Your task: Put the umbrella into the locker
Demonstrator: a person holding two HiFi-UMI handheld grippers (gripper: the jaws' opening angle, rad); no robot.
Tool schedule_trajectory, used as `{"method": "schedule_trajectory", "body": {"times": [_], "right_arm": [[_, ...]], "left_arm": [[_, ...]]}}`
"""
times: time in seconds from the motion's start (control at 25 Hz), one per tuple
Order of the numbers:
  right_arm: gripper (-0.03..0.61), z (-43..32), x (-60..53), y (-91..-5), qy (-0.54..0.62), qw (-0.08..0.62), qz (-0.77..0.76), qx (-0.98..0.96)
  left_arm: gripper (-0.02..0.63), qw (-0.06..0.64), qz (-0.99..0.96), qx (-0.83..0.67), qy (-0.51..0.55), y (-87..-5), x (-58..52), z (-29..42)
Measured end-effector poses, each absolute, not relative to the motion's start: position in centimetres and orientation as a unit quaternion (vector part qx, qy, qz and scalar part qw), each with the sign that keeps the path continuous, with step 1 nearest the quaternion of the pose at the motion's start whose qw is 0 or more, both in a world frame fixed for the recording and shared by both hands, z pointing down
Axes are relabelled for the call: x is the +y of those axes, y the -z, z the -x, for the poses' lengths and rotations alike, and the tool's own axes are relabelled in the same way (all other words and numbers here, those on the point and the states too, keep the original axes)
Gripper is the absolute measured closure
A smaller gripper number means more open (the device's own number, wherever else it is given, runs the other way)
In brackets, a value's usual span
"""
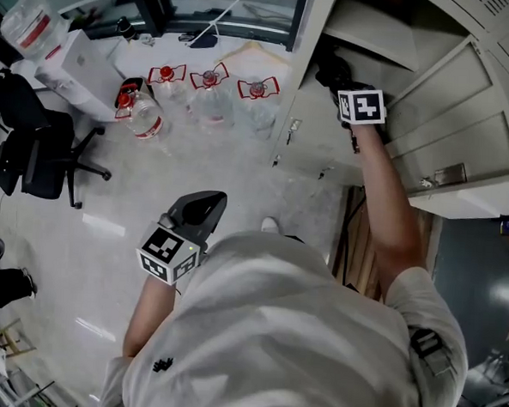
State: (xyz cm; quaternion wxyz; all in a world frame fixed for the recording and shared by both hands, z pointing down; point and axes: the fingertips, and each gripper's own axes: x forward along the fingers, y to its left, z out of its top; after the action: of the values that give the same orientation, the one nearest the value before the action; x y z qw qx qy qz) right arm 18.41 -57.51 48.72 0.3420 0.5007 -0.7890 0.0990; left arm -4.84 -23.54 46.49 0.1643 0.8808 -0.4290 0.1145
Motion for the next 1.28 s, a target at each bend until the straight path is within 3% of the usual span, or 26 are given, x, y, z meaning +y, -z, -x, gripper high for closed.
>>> {"method": "schedule_trajectory", "body": {"times": [1.28], "right_arm": [[0.319,-14.0,-28.0,-48.6,-0.169,0.241,-0.513,-0.806]], "left_arm": [[0.557,0.153,-0.928,-0.322,-0.111,-46.1,-11.0,8.5]]}}
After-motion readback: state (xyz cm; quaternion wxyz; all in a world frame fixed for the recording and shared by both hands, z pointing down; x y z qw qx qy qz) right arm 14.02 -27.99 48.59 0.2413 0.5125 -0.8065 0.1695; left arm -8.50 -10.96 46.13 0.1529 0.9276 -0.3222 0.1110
